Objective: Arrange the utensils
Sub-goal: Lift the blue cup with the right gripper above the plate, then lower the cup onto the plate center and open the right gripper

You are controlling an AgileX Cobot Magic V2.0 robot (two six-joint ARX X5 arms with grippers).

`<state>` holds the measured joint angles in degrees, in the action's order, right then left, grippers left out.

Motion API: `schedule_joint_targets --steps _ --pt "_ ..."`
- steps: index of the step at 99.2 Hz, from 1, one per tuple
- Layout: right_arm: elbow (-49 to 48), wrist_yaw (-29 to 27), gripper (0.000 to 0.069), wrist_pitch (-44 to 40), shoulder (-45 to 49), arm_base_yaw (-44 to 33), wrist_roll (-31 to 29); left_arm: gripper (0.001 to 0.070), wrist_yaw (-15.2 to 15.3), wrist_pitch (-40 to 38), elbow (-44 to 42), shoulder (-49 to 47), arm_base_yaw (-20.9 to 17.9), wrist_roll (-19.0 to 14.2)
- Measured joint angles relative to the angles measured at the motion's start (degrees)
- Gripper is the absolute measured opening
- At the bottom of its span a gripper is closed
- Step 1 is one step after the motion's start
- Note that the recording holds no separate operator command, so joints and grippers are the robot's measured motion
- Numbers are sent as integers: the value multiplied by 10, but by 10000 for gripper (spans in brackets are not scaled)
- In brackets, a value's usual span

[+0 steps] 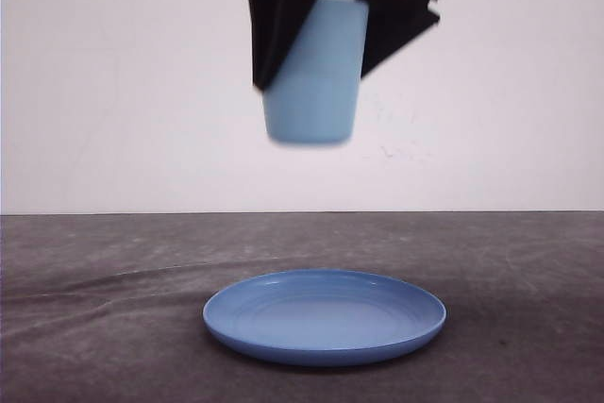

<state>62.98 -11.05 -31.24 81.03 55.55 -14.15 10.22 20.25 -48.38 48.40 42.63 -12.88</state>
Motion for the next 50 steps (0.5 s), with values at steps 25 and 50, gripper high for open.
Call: schedule_joint_targets --steps 25,50 --pt "-115 -7 422 110 2 10 -33 229 0 1 0 0 0 0" --pt "-170 -9 422 157 3 10 -54 229 0 1 0 0 0 0"
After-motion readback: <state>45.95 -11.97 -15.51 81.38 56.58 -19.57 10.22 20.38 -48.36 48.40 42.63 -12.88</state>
